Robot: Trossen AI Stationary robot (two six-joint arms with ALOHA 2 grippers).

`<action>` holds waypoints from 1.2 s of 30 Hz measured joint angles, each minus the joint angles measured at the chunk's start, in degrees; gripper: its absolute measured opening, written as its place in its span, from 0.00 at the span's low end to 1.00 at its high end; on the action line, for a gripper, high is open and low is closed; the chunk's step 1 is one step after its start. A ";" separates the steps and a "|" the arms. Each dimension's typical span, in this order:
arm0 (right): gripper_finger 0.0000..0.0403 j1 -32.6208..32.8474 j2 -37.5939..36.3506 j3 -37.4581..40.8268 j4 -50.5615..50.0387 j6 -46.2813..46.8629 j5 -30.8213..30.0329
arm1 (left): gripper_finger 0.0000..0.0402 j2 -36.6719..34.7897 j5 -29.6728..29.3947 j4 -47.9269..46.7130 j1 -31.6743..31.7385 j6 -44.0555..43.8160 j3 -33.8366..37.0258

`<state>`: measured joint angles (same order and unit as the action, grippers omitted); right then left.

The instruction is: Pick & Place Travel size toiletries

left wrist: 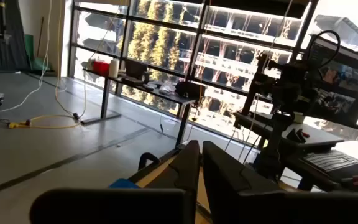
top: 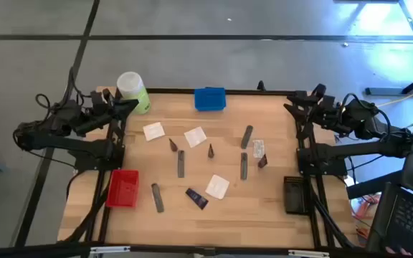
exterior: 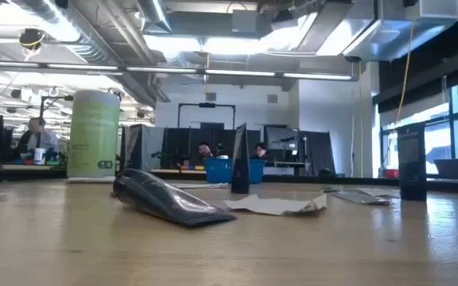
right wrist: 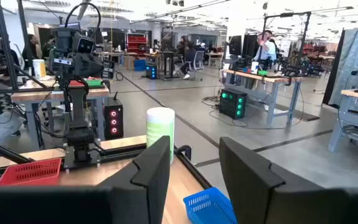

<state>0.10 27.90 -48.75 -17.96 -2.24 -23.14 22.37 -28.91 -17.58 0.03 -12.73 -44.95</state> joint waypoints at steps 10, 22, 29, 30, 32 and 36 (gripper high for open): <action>0.36 0.00 -0.01 0.00 0.00 0.00 0.02 | 0.04 0.01 0.00 -0.01 0.02 -0.02 0.00; 0.36 0.00 0.00 0.00 0.01 0.00 0.04 | 0.04 0.00 -0.34 0.20 0.02 1.97 0.00; 0.36 0.00 -0.02 0.00 0.02 1.03 0.16 | 0.04 0.00 -0.37 0.19 0.01 1.97 0.00; 0.36 0.00 0.00 0.00 0.04 1.84 0.20 | 0.04 0.00 -0.37 0.18 0.01 1.97 0.00; 0.36 -0.01 0.11 0.00 0.38 2.97 0.20 | 0.04 0.00 -0.39 0.17 0.01 1.97 0.00; 0.36 -0.02 1.31 -0.02 5.02 1.25 0.17 | 0.04 0.00 -0.55 0.20 0.02 2.21 0.00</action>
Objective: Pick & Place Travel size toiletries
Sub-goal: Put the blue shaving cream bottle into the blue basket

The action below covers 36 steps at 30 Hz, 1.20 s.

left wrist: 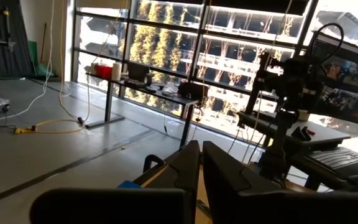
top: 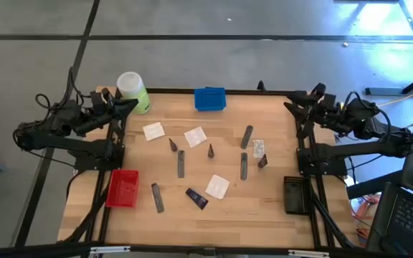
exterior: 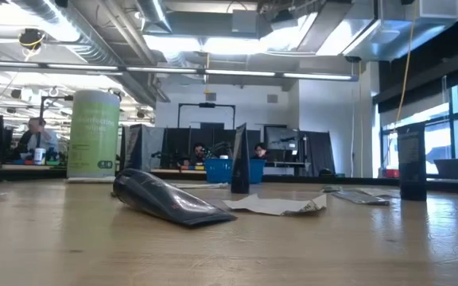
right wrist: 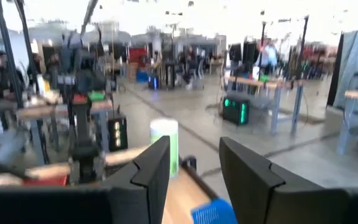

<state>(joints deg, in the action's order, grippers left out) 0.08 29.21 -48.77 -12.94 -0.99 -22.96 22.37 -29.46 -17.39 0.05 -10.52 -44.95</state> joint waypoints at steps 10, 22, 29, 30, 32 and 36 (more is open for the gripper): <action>0.36 0.00 9.62 -0.01 24.50 -11.03 -4.49 | 0.04 0.00 -4.08 -0.15 0.00 5.82 0.00; 0.30 -0.68 20.11 -10.85 7.30 -3.28 -18.41 | 0.04 0.00 -4.04 -0.24 0.00 5.33 0.00; 0.24 -0.67 25.87 -15.08 -5.75 4.35 -18.16 | 0.04 0.00 -4.04 -0.37 -0.02 5.33 0.00; 0.24 -0.68 26.58 -15.09 -6.74 5.36 -18.15 | 0.04 0.00 -4.02 -0.37 0.00 5.33 0.00; 0.24 -0.65 28.04 -15.10 -8.95 7.64 -18.09 | 0.04 0.00 -4.02 -0.37 0.00 5.33 0.00; 0.27 -0.63 30.58 -15.13 -12.78 12.80 -15.37 | 0.04 0.00 -4.02 -0.37 0.00 5.33 0.00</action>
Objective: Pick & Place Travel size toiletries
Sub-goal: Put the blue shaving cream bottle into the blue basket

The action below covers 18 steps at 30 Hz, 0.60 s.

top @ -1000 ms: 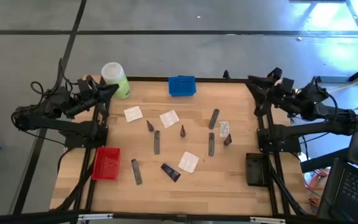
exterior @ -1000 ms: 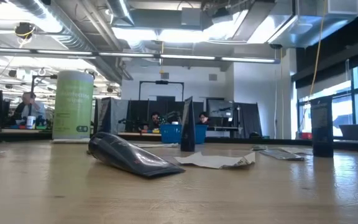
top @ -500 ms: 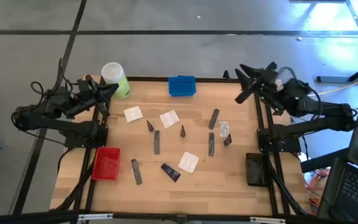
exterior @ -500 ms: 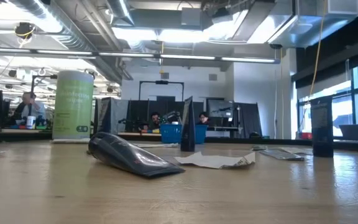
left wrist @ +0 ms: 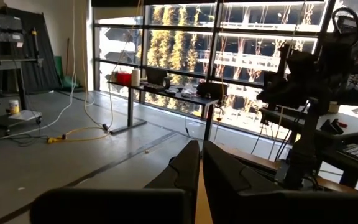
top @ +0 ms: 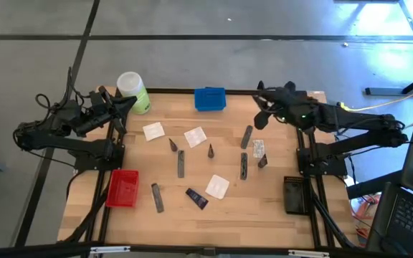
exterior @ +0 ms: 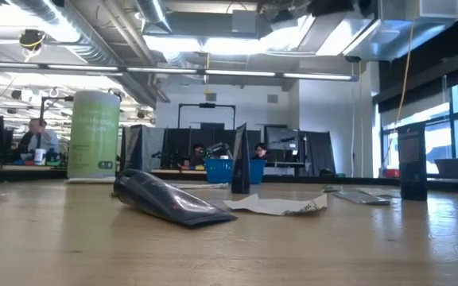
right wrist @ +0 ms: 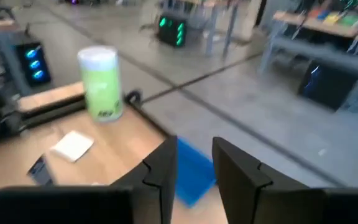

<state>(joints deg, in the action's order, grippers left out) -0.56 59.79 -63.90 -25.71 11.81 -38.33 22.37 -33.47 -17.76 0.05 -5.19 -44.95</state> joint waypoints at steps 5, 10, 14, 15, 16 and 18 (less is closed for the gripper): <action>0.32 0.00 2.47 0.00 -5.32 6.26 6.46 | 0.04 0.00 0.00 0.00 -0.01 0.00 0.00; 0.36 0.02 4.51 -0.02 -12.05 12.09 10.04 | 0.04 0.00 0.02 -0.02 -0.01 0.00 0.00; 0.38 0.07 5.88 -0.02 -18.10 16.10 11.00 | 0.04 0.00 0.02 -0.02 0.00 0.00 0.00; 0.38 0.06 6.12 -0.02 -19.78 17.03 10.98 | 0.04 0.00 0.02 -0.02 -0.01 0.00 0.00; 0.39 0.05 6.39 -0.02 -21.45 18.12 10.99 | 0.04 0.00 0.02 -0.01 -0.01 0.00 0.00; 0.39 0.04 6.90 -0.02 -25.53 20.76 11.00 | 0.04 0.00 0.02 -0.02 -0.01 0.00 0.00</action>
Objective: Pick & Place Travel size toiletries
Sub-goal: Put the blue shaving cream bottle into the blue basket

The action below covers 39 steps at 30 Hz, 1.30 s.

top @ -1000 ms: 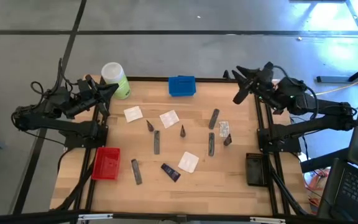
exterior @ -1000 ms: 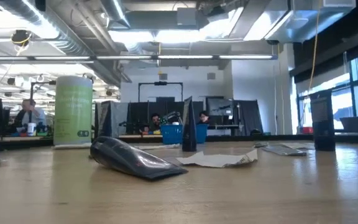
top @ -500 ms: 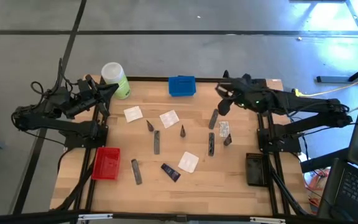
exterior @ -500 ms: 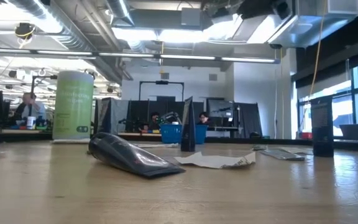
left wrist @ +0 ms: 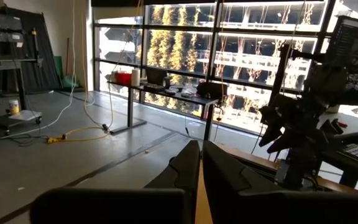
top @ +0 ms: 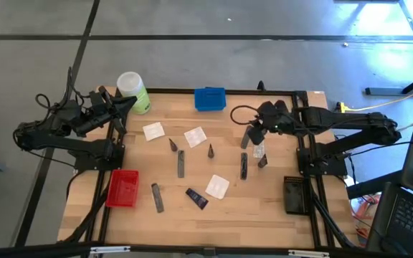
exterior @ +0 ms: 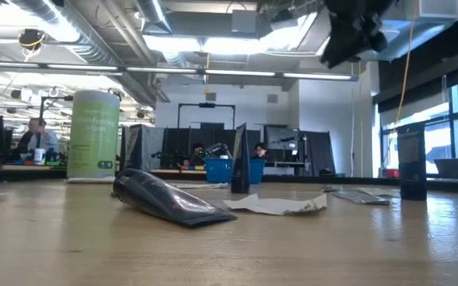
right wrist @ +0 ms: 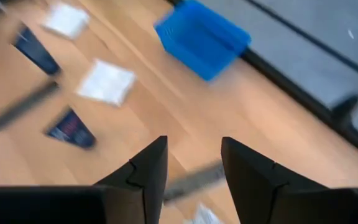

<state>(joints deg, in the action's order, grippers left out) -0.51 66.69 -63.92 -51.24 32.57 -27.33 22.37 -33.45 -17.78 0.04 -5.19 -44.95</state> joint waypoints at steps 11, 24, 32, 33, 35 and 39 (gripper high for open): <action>0.40 2.86 1.89 3.76 -8.83 12.83 -0.04 | 0.04 0.00 0.02 0.00 0.01 0.00 0.00; 0.38 10.33 1.89 11.74 -6.62 26.74 1.89 | 0.04 0.00 0.02 0.00 0.01 0.00 0.00; 0.40 14.43 2.45 11.78 -7.07 32.42 1.87 | 0.04 0.00 0.02 -0.01 0.01 0.00 0.00; 0.40 14.90 2.56 11.79 -7.11 33.00 1.84 | 0.04 0.01 0.02 0.00 0.01 0.00 0.00; 0.39 15.87 3.22 11.78 -7.17 34.22 1.90 | 0.04 0.02 0.02 -0.02 -0.01 -0.02 0.00; 0.38 17.88 4.66 11.78 -7.54 36.61 2.36 | 0.04 0.02 0.02 -0.04 0.01 0.00 0.00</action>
<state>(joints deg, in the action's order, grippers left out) 17.36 71.35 -52.14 -58.78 69.18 -24.97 22.39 -33.43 -17.82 0.05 -5.19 -44.95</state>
